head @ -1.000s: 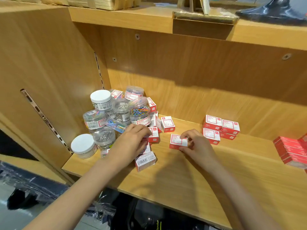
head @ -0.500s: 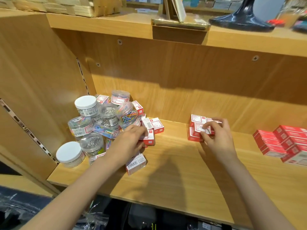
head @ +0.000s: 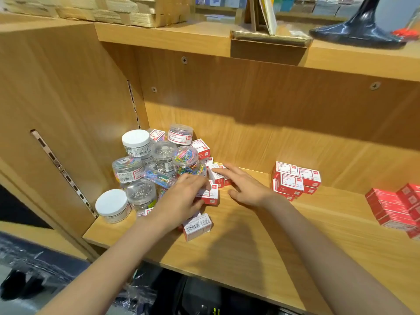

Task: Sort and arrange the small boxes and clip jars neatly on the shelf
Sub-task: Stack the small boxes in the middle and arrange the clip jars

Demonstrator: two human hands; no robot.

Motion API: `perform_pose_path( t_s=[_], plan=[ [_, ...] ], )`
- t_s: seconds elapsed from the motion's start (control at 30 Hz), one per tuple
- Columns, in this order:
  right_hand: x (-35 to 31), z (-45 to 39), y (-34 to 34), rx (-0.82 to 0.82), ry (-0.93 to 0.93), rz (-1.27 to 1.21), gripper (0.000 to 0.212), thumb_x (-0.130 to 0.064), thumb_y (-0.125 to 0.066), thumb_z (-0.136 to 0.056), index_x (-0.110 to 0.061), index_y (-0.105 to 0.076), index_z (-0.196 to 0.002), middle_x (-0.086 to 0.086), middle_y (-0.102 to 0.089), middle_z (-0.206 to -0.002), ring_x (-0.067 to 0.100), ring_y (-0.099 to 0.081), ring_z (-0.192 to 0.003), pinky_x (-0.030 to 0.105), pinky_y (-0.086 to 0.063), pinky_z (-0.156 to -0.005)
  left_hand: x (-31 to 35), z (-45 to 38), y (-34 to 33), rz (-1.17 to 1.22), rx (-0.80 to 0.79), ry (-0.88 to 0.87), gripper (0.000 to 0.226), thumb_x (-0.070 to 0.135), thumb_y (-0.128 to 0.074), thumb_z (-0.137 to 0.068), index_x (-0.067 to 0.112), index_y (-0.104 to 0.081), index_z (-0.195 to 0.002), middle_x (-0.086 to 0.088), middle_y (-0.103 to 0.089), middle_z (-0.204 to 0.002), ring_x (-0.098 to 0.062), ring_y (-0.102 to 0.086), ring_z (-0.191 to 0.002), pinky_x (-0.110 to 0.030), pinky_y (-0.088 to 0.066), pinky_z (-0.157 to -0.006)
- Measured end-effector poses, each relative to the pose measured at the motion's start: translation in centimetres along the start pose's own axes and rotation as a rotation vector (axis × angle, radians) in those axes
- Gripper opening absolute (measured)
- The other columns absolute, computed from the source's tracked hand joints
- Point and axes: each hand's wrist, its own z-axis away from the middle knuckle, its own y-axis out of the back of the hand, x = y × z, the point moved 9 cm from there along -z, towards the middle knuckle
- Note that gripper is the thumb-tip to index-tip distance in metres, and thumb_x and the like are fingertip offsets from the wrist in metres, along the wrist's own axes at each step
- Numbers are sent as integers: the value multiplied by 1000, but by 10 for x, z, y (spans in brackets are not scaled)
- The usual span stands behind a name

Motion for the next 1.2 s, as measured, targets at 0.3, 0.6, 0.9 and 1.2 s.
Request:
perform_pose_path(
  t_s=[0.3,0.6,0.9,1.2],
  plan=[
    [-2,91,12,338,70,-27,36,-31,-65,-83,-24,-52,-115,-18,-42,-121,8,-30,-126,27,-30,-102,4,-5,-3,-26,-13,-4,31,14,-65,-80,15,-54,-110,4,-57,-112,-15,-41,-106,-23,-32,-82],
    [35,162,51,606,-134,-297,36,0,-68,-75,-27,-53,-94,-18,-56,-93,-5,-53,-87,5,-36,-75,57,-34,-37,61,-125,-170,30,16,-67,-79,15,-56,-107,1,-57,-108,-15,-42,-100,-26,-33,-85],
    [40,198,36,426,-140,102,37,-12,-67,-79,-27,-50,-107,-9,-52,-102,8,-43,-95,18,-38,-77,85,-33,-89,49,-364,-172,36,20,-66,-76,21,-51,-108,4,-56,-108,-15,-44,-101,-32,-39,-87],
    [65,208,34,289,-198,-80,18,-11,-68,-79,-25,-63,-88,-10,-46,-117,10,-38,-109,14,-30,-89,85,-31,-93,103,-341,-135,41,15,-65,-78,20,-52,-117,4,-53,-113,-13,-40,-105,-24,-33,-88]
  ],
)
